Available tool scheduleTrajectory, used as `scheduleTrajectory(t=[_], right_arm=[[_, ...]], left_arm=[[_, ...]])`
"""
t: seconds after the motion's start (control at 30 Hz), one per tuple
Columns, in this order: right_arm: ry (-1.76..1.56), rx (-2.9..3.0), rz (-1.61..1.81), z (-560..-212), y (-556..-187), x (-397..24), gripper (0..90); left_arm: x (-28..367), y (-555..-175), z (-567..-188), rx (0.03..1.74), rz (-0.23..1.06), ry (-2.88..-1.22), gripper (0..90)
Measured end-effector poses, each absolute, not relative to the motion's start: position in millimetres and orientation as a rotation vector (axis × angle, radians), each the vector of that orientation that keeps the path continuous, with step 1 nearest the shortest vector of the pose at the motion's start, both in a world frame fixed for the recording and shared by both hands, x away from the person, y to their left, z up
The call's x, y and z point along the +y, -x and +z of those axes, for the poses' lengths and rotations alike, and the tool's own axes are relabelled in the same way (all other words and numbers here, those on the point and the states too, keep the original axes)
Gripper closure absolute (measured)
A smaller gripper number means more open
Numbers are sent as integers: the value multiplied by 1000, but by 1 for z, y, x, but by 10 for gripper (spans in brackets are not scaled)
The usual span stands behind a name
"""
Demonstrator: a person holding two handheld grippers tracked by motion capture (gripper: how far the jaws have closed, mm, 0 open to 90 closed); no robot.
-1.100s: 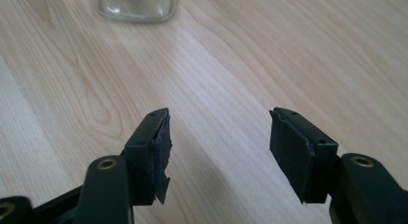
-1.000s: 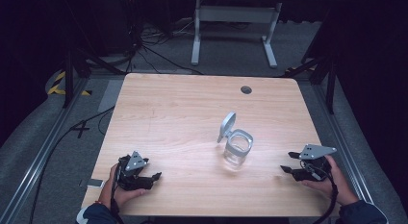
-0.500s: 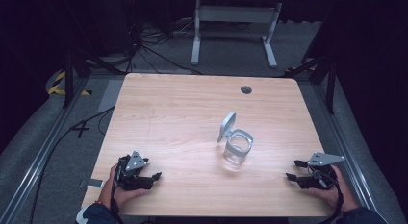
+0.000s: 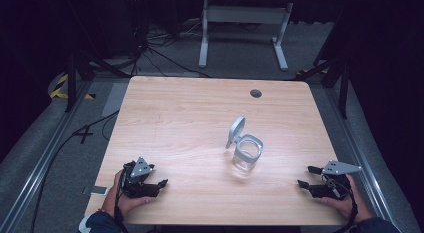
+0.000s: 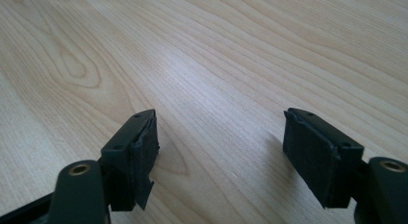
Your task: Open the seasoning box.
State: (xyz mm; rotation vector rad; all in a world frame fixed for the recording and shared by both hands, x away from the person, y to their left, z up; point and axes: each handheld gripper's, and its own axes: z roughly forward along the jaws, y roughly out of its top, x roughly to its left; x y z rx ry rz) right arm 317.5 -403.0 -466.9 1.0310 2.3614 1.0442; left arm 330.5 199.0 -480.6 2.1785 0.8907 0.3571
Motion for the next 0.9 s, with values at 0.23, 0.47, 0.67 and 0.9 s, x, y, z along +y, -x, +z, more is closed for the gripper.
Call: scheduleTrajectory(t=[0.23, 0.47, 0.67, 0.9], right_arm=[[-1026, 2364, 1043, -467, -319, -403, 276], [-1026, 2366, 1046, -467, -319, -403, 276], [-1022, 2368, 1046, -467, -319, -403, 276], [-1019, 2369, 1047, -467, -320, -403, 276]], left_arm=[[199, -331, -481, 889, 356, -2175, 262], [199, -332, -481, 881, 360, -2178, 245], [199, -333, -481, 866, 374, -2186, 244], [198, -333, -481, 886, 359, -2174, 240]])
